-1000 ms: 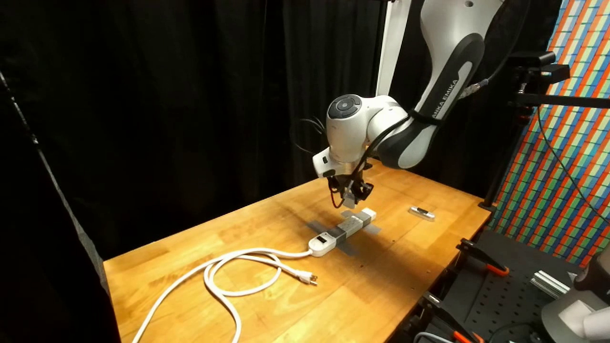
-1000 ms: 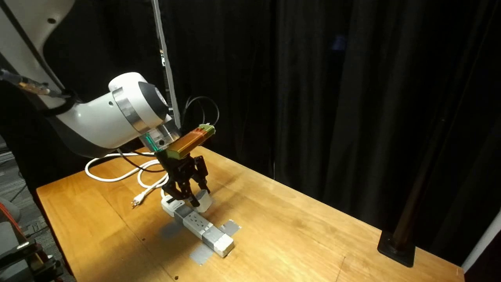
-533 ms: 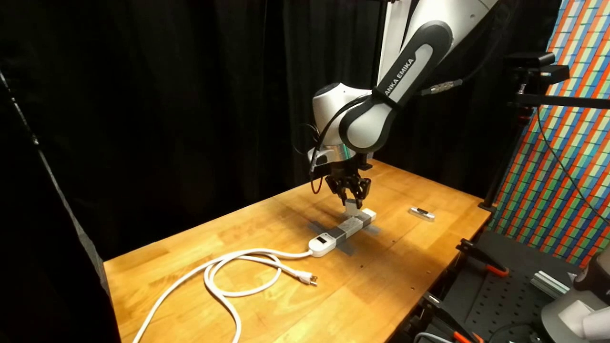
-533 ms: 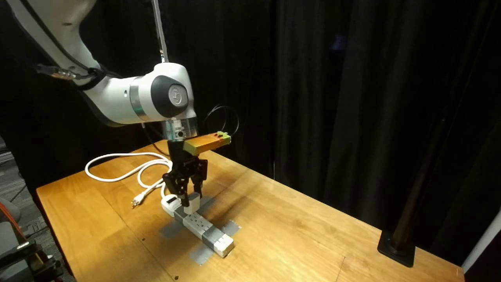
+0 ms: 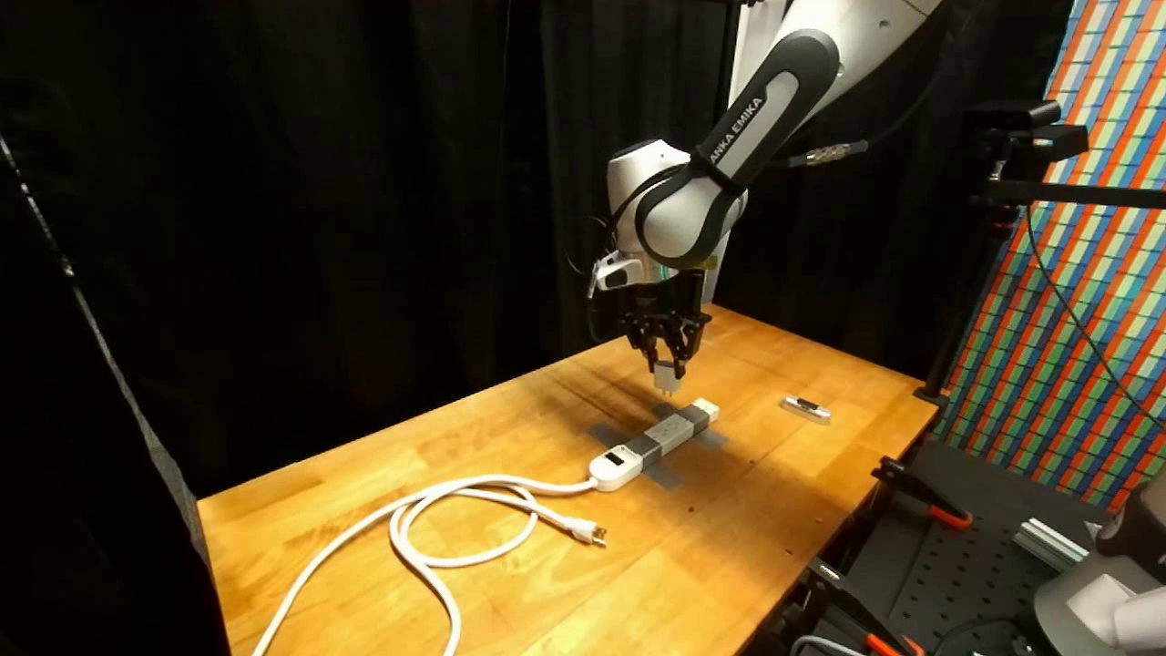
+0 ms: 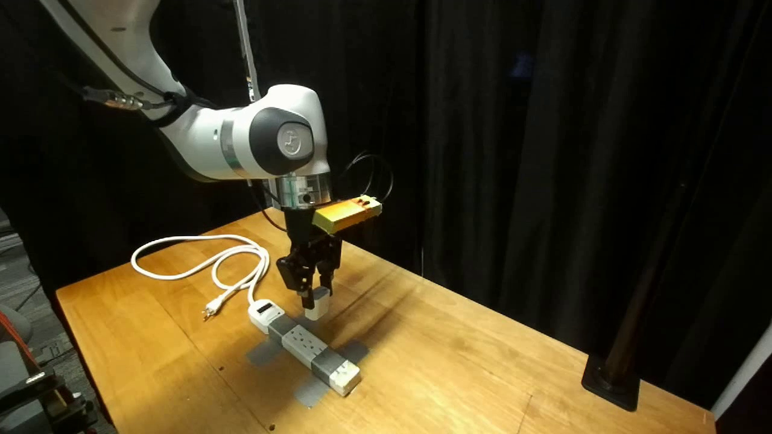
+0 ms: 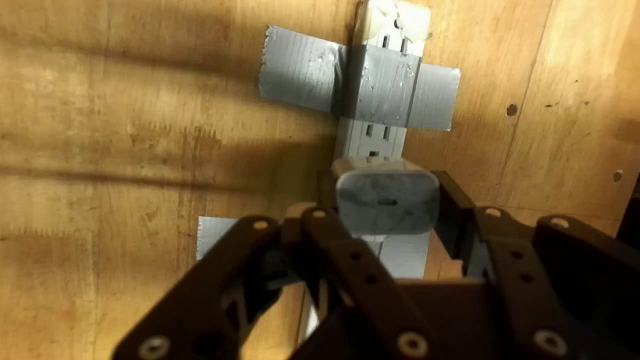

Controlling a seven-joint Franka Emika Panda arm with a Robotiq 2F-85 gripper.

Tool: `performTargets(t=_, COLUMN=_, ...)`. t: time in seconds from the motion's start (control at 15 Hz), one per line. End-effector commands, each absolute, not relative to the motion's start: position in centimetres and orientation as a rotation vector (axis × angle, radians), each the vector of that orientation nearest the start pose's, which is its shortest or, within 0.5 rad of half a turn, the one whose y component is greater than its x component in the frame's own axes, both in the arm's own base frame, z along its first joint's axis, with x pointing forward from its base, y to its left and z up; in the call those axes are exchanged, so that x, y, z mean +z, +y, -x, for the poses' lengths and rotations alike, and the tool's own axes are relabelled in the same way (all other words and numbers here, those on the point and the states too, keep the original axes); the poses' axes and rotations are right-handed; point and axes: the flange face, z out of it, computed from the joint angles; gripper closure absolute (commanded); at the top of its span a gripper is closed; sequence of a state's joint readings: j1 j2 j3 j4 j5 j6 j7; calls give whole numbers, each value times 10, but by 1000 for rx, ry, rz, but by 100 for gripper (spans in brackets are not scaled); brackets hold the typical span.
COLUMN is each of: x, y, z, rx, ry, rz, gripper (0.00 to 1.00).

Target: Put the charging adapter on the extension cable

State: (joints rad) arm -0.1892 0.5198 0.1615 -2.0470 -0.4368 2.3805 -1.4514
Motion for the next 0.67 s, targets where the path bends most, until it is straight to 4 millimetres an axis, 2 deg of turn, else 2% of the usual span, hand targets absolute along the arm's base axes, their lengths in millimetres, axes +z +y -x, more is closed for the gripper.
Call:
performTargets(t=0.0, x=161, y=-25, z=-567, rx=-416, ry=2415, rz=-1938, gripper=77)
performTargets(t=0.2, x=149, y=-26, z=-560, rx=-412, ry=2441, rz=-1932, gripper=77)
performTargets(t=0.6, x=134, y=-19, z=-553, rx=-252, ry=2468, rz=-1859, gripper=77)
